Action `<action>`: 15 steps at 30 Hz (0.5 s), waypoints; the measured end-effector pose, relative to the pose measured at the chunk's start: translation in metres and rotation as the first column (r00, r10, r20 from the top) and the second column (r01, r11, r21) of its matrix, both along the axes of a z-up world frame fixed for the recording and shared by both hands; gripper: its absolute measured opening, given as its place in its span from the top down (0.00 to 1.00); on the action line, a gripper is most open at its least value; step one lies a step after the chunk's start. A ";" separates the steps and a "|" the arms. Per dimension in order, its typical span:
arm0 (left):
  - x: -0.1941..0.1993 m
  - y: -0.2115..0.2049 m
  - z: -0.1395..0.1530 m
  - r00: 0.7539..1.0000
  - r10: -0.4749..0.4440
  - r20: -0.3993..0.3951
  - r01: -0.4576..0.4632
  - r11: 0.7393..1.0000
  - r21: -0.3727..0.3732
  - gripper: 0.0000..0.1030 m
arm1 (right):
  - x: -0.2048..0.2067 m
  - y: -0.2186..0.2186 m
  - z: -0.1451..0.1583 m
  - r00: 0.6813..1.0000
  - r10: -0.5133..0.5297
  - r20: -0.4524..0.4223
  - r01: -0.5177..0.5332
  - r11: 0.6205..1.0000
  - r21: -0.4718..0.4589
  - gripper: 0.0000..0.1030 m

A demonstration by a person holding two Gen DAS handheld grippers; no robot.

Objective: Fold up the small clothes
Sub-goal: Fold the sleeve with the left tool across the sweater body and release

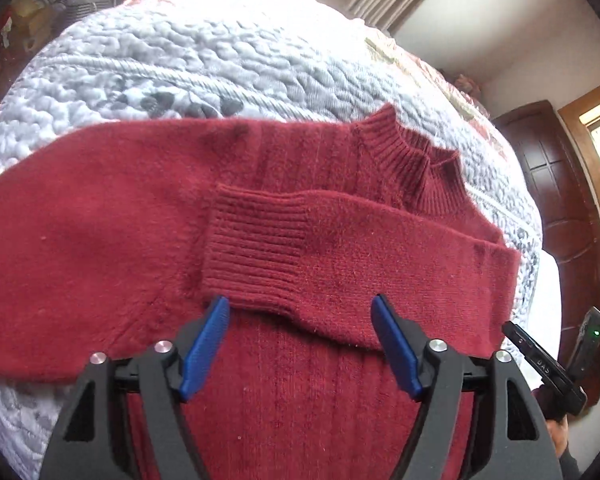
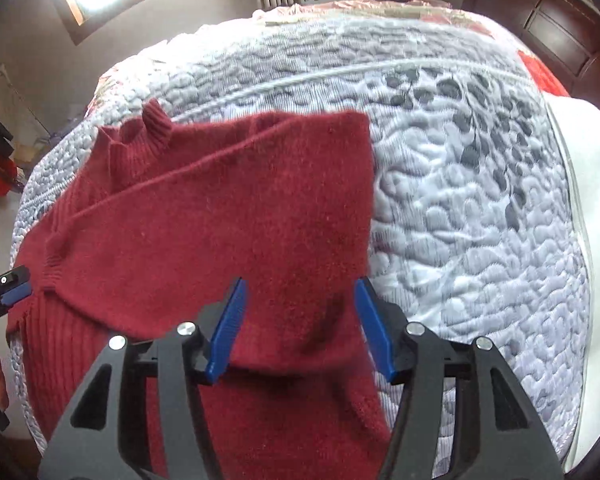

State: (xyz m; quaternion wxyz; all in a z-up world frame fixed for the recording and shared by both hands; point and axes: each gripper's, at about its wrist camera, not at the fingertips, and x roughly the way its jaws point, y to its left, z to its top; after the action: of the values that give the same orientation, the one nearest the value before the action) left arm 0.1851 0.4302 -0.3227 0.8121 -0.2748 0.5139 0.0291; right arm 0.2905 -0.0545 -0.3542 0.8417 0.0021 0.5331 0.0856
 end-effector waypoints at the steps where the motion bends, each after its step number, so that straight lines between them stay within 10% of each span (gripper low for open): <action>1: -0.012 0.008 0.010 0.999 0.030 0.023 -0.030 1.000 -0.004 0.15 | 0.003 0.000 0.006 1.000 0.004 0.018 -0.004 1.000 0.003 0.45; 7: -0.099 0.105 0.033 0.939 0.342 0.036 -0.337 0.935 -0.113 0.10 | 0.038 0.026 -0.012 0.999 0.042 0.000 -0.042 0.999 -0.032 0.42; 15: -0.228 0.240 0.009 0.703 0.711 -0.001 -0.704 0.695 -0.150 0.10 | 0.037 0.048 -0.028 0.996 0.078 -0.047 -0.083 0.992 -0.099 0.33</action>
State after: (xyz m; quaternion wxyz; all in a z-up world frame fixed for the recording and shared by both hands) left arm -0.0432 0.6699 -0.3137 0.7317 -0.5076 0.3459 0.2955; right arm 0.3277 -0.0067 -0.3824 0.8249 -0.0600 0.5545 0.0924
